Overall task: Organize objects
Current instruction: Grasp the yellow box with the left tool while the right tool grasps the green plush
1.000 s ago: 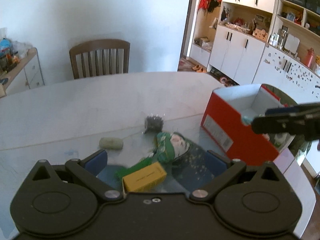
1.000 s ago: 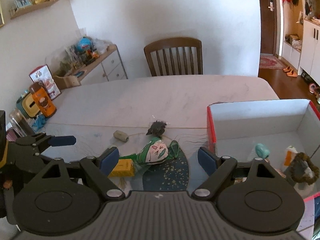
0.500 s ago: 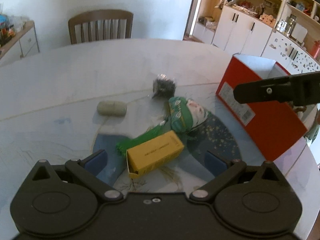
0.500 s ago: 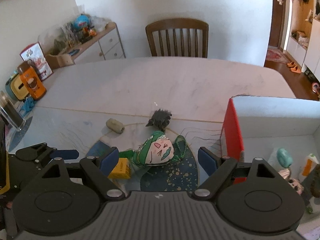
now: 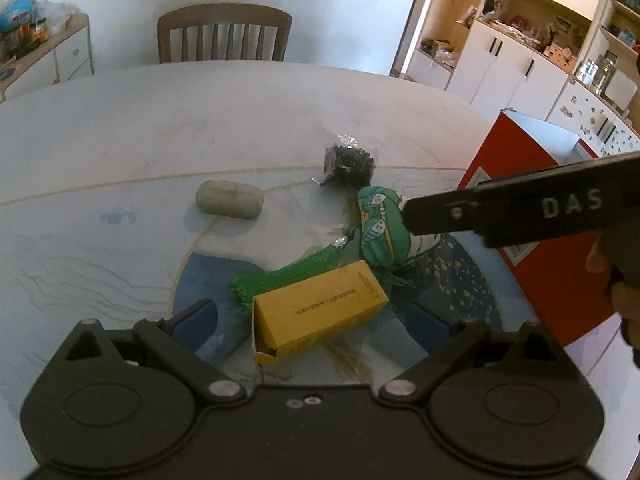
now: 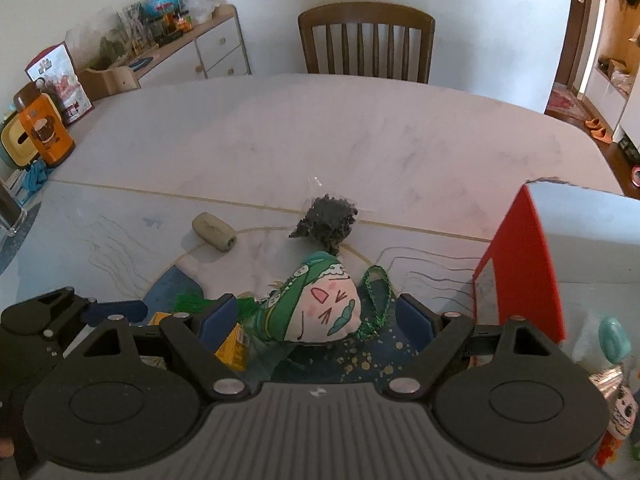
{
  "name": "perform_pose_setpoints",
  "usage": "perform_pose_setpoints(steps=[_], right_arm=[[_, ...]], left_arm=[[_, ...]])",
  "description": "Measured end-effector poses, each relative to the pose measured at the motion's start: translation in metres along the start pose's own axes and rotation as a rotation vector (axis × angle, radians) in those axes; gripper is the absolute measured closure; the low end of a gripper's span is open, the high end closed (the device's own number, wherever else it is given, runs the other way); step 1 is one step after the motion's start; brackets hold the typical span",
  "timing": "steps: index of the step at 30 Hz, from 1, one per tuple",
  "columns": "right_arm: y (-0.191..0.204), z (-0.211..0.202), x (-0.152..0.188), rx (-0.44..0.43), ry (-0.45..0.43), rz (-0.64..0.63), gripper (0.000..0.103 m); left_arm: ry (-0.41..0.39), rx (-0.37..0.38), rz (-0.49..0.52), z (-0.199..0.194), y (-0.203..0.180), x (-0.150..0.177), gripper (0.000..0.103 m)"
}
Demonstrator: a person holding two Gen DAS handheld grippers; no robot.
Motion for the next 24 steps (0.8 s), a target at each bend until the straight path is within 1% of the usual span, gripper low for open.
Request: perform_pose_setpoints(steps=[4, 8, 14, 17, 19, 20, 22, 24], right_arm=[[0.002, 0.013, 0.002, 0.001, 0.02, -0.012, 0.017], [0.003, 0.022, 0.002, -0.006, 0.032, -0.012, 0.017], [0.003, 0.031, 0.002, -0.02, 0.046, -0.013, 0.017], [0.003, 0.035, 0.004, -0.017, 0.053, -0.021, 0.017], [0.003, 0.037, 0.005, -0.016, 0.052, -0.021, 0.017], [0.003, 0.038, 0.005, -0.016, 0.052, -0.019, 0.019], [0.004, 0.04, 0.006, -0.019, 0.06, -0.018, 0.026], [0.005, 0.042, 0.007, -0.018, 0.069, -0.023, 0.03]], left_arm=[[0.02, -0.014, -0.057, 0.007, 0.002, 0.003, 0.007], [0.015, -0.031, -0.068, 0.01, -0.001, 0.001, 0.008], [0.03, -0.038, -0.076, 0.018, -0.008, -0.001, 0.008], [0.027, -0.056, -0.07, 0.019, -0.008, -0.001, 0.012], [0.023, -0.064, -0.068, 0.018, -0.008, -0.001, 0.018], [0.023, -0.063, -0.067, 0.017, -0.008, -0.001, 0.02], [0.023, -0.061, -0.072, 0.016, -0.007, -0.001, 0.025], [0.023, -0.059, -0.082, 0.014, -0.005, -0.001, 0.026]])
Point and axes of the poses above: each gripper's, at about its wrist camera, not at the fingertips, and z roughly the way its jaws point, y to its left, x to its underside, the point moved 9 cm from there along z, roughly the way its jaws point, and after that the axes turned 4 degrees about -z, right-handed, at the moved point
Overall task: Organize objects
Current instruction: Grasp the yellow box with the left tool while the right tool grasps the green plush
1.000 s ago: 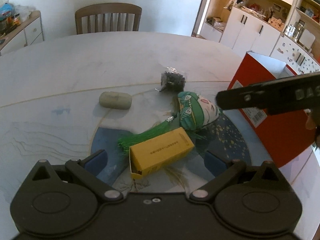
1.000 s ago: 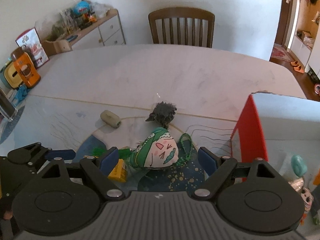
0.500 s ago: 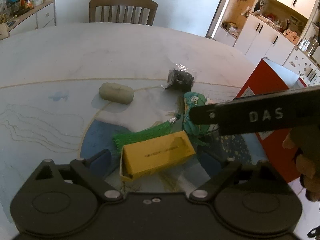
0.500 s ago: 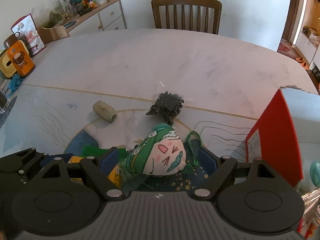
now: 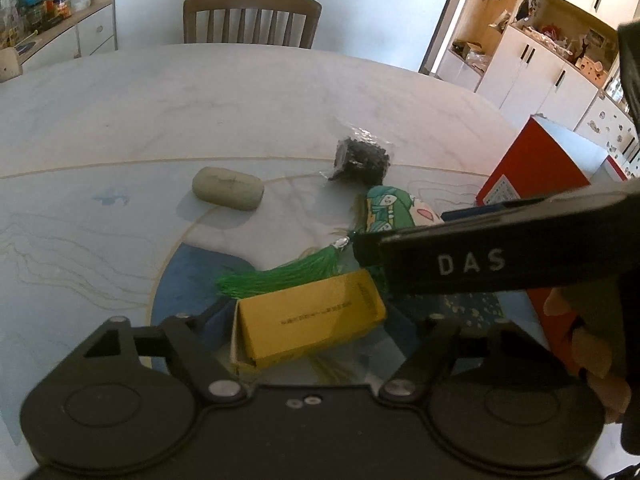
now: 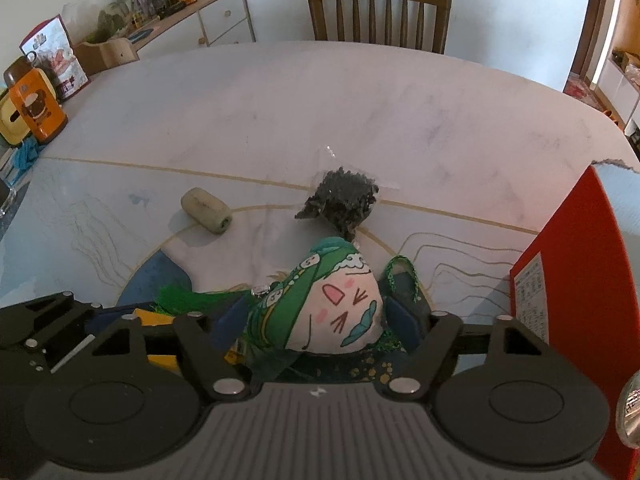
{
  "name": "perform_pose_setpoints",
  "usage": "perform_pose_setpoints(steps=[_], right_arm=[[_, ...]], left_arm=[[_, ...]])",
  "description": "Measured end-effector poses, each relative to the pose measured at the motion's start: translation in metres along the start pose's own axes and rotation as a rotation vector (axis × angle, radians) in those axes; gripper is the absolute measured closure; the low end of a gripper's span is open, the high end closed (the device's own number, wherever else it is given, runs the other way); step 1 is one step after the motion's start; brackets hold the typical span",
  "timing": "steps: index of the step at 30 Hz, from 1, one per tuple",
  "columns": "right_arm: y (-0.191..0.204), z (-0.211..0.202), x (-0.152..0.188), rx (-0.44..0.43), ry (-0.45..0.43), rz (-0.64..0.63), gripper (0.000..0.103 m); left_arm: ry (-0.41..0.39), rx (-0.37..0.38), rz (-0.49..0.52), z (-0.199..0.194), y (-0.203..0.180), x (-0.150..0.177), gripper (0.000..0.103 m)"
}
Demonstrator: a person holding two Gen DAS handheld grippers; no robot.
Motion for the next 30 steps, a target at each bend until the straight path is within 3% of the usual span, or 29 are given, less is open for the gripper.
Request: perform_pose_setpoints(steps=[7, 15, 30], right_arm=[[0.0, -0.002, 0.001, -0.003, -0.005, 0.004, 0.04], [0.0, -0.022, 0.0, 0.001, -0.045, 0.005, 0.042], [-0.013, -0.121, -0.004, -0.02, -0.157, 0.058, 0.042]], left_arm=[[0.002, 0.007, -0.014, -0.002, 0.001, 0.0, 0.027], [0.007, 0.029, -0.021, -0.014, 0.0, 0.002, 0.027], [-0.031, 0.093, 0.037, -0.075, -0.022, -0.009, 0.027]])
Point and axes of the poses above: each gripper's, at about its wrist camera, not at the fingertips, and z roughly the way its jaws point, y to its left, x to its underside, the point moved 9 cm from there along z, roughly the way its jaws point, and after that the axes turned 4 degrees about -z, right-handed, at the moved point
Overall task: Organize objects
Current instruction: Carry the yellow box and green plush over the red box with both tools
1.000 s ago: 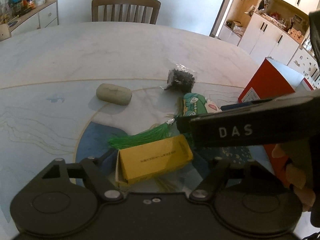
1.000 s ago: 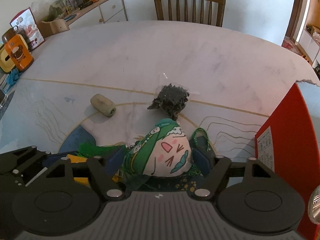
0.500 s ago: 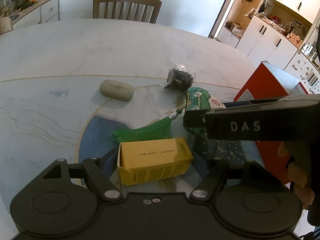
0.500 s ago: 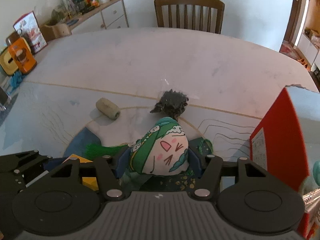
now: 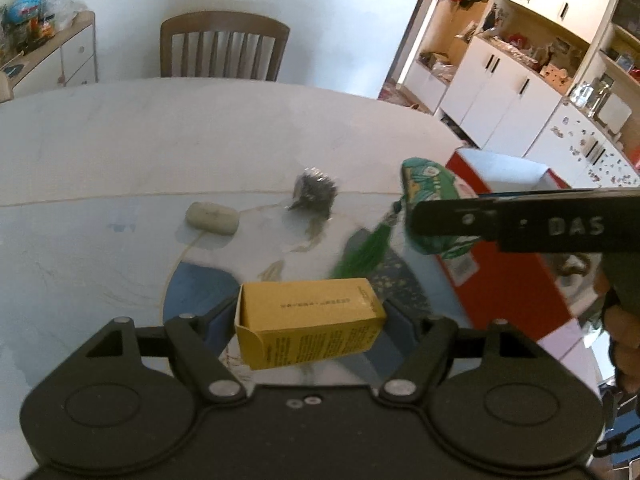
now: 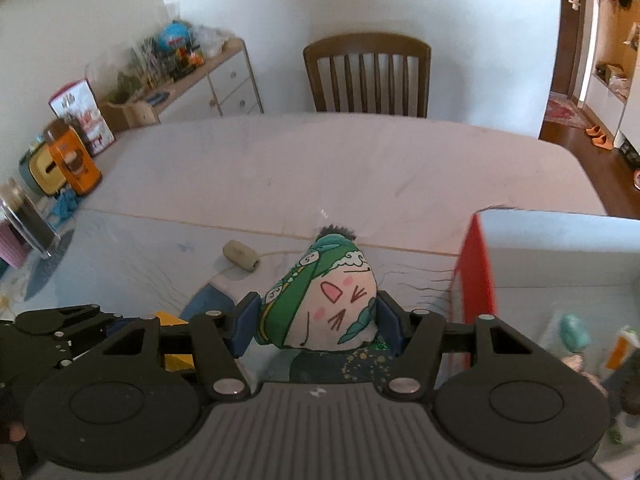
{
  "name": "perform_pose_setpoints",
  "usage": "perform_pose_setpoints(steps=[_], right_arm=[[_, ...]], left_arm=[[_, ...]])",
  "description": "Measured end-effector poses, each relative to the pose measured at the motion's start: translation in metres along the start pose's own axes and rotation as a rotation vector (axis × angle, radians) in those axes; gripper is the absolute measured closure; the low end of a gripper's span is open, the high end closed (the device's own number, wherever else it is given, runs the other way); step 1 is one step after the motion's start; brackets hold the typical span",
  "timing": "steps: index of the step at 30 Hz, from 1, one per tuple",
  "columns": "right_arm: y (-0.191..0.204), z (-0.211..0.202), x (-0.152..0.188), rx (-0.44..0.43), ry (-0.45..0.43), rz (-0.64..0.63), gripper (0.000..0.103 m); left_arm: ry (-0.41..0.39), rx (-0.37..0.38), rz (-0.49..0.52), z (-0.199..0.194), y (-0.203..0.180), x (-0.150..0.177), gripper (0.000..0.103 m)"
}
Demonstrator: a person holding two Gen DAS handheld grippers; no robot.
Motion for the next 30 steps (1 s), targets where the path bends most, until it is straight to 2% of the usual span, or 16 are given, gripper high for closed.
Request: perform_pose_setpoints(steps=[9, 19, 30], right_arm=[[-0.029, -0.064, -0.008, 0.035, -0.083, 0.048, 0.042], [-0.078, -0.118, -0.013, 0.108, -0.167, 0.08, 0.042], [-0.142, -0.142, -0.004, 0.168, -0.188, 0.128, 0.042]], left_arm=[[-0.04, 0.041, 0.029, -0.025, -0.03, -0.016, 0.027], [-0.101, 0.09, 0.111, -0.041, -0.09, -0.035, 0.027], [-0.103, 0.13, 0.178, -0.02, -0.166, -0.043, 0.027]])
Point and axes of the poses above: each gripper's, at about its wrist camera, not at the fingertips, and z roughly the way its jaws point, y to its left, x to its underside, the point moved 9 cm from there along z, roughly the way its jaws point, and after that the axes turned 4 degrees about -z, right-handed, at the moved point
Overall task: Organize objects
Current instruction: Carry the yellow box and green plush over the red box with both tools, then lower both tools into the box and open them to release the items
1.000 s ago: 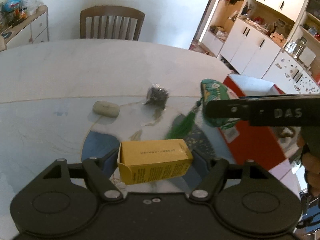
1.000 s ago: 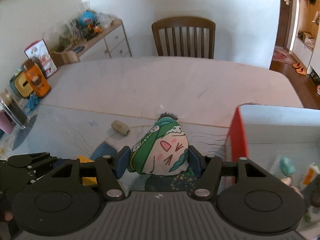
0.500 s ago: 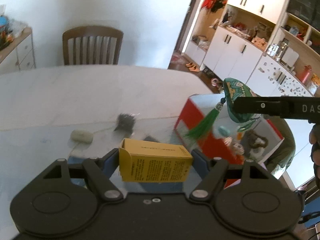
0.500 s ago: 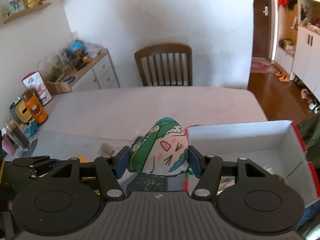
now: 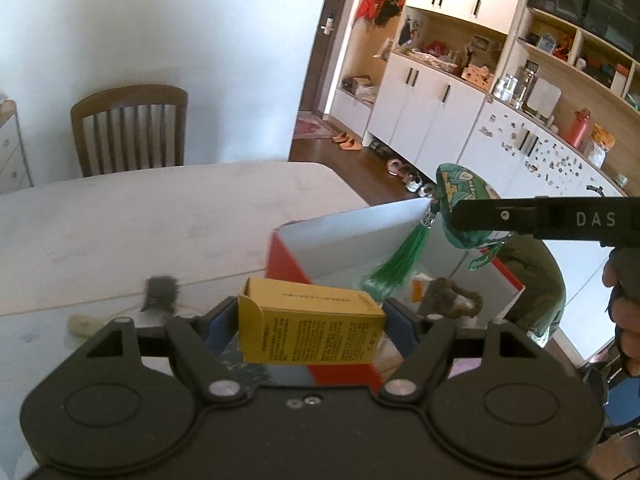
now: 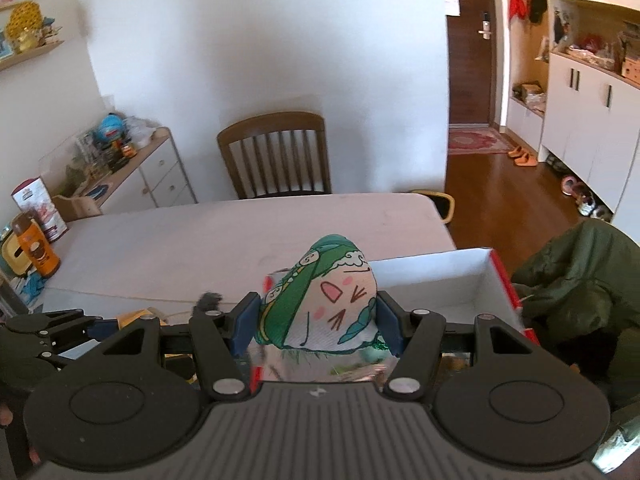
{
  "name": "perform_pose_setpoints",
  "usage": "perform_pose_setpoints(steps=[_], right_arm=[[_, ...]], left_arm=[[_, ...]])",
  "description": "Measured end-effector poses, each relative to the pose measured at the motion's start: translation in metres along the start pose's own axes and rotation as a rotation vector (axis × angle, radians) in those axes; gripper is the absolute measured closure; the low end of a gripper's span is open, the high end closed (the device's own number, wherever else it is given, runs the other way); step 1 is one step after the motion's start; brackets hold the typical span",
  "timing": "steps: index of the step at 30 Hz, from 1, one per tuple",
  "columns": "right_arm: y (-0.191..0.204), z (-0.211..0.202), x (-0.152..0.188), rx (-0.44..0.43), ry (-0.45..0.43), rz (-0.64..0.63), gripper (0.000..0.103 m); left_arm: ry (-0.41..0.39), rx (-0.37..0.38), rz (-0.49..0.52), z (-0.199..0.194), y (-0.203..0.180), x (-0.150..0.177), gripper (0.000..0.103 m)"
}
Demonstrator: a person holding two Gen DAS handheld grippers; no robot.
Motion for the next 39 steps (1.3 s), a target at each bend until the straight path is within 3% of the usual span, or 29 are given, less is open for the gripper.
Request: perform_pose_setpoints(steps=[9, 19, 39], right_arm=[[-0.061, 0.002, 0.012, 0.035, 0.02, 0.03, 0.042], [-0.121, 0.037, 0.033, 0.079, 0.081, 0.027, 0.042], [-0.125, 0.109, 0.066, 0.034, 0.241, -0.123, 0.04]], left_arm=[[0.03, -0.001, 0.044, 0.042, -0.042, -0.006, 0.027], [0.096, -0.053, 0.063, 0.094, -0.062, -0.004, 0.027], [0.232, -0.074, 0.105, 0.16, -0.089, 0.027, 0.027]])
Point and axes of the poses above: each gripper's, at about its wrist camera, not at the fingertips, and z roughly the way its jaws point, y to its left, x to its underside, the point moved 9 cm from there along z, roughly the way its jaws point, and after that the axes turned 4 degrees about -z, right-handed, at the moved point
